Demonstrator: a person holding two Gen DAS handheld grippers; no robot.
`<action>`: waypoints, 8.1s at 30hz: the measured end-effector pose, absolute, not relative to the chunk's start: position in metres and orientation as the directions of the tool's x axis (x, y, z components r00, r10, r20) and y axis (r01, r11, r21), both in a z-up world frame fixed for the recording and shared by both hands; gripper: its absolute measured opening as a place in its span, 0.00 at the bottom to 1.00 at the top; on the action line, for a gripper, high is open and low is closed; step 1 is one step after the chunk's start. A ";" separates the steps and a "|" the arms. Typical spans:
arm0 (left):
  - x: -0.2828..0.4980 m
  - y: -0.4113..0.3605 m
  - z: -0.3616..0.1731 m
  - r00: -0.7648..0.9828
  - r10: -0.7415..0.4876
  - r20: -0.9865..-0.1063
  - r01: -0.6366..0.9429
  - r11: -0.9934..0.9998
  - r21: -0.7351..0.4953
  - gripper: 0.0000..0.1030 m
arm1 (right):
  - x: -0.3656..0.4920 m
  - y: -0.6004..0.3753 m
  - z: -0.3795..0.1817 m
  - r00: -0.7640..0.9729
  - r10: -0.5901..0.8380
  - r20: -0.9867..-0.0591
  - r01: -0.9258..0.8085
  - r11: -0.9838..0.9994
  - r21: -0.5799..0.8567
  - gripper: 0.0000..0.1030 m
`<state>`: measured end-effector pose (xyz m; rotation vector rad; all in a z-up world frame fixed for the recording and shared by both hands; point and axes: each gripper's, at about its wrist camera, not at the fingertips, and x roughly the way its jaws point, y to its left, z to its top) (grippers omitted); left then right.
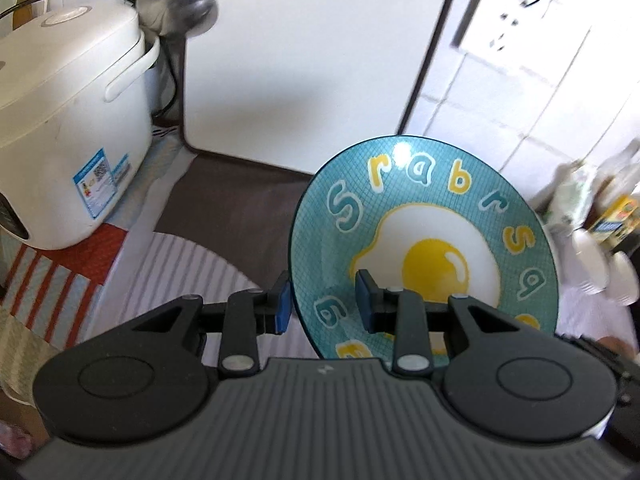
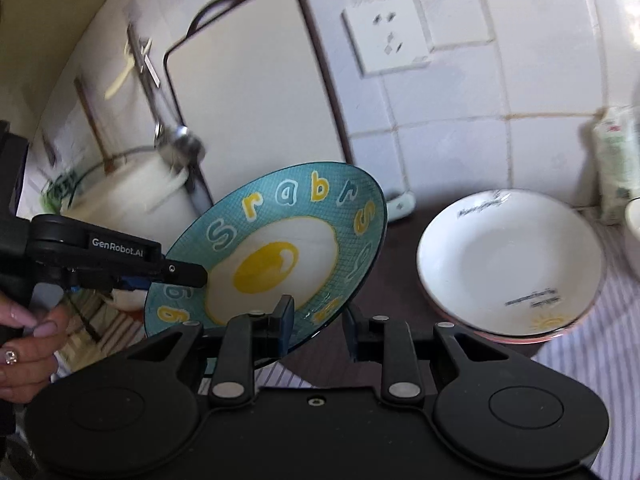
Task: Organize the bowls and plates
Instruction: 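Carry the blue egg plate over the white plate stack, then lower the blue plate onto the white plate and open both grippers, then move the left gripper to the white ribbed bowl beside the stove, then close the left gripper on the white bowl rim and lift it, then carry the white bowl with the left gripper toward the plate stack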
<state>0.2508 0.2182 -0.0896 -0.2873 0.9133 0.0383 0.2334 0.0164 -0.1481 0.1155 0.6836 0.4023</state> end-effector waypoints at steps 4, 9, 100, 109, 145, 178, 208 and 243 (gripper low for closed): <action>0.251 0.202 -0.076 0.626 -0.124 -0.770 -0.117 0.961 -0.250 0.30 | 0.226 0.000 -0.136 0.724 0.390 -0.568 -0.291 0.921 0.261 0.30; 0.262 0.178 -0.067 0.626 -0.171 -0.761 -0.066 0.961 -0.270 0.30 | 0.221 -0.023 -0.122 0.746 0.350 -0.567 -0.257 0.936 0.239 0.30; 0.341 0.025 -0.105 0.378 -0.114 -0.919 0.113 0.991 -0.076 0.63 | 0.273 -0.117 -0.125 0.655 -0.039 -0.755 0.059 0.998 0.000 0.48; 0.294 0.003 -0.046 0.439 -0.067 -0.896 0.157 0.988 0.003 0.81 | 0.227 -0.118 -0.075 0.735 0.003 -0.678 -0.003 1.000 0.002 0.64; 0.216 -0.203 -0.081 0.363 -0.268 -0.893 0.404 0.908 -0.108 0.96 | 0.044 -0.278 -0.106 0.812 -0.193 -0.552 0.183 0.980 -0.073 0.92; 0.244 -0.355 -0.196 0.169 -0.506 -0.846 0.520 0.775 -0.359 0.32 | 0.085 -0.358 -0.212 0.840 -0.312 -0.443 0.330 0.943 -0.038 0.95; 0.232 -0.251 -0.113 0.296 -0.398 -0.868 0.444 0.862 -0.244 0.18 | 0.099 -0.266 -0.154 0.902 -0.163 -0.400 0.150 0.987 -0.064 0.95; 0.256 -0.088 -0.159 0.275 -0.213 -0.938 0.223 0.963 -0.154 0.18 | 0.175 -0.133 -0.202 0.824 0.156 -0.545 -0.227 0.972 -0.064 0.94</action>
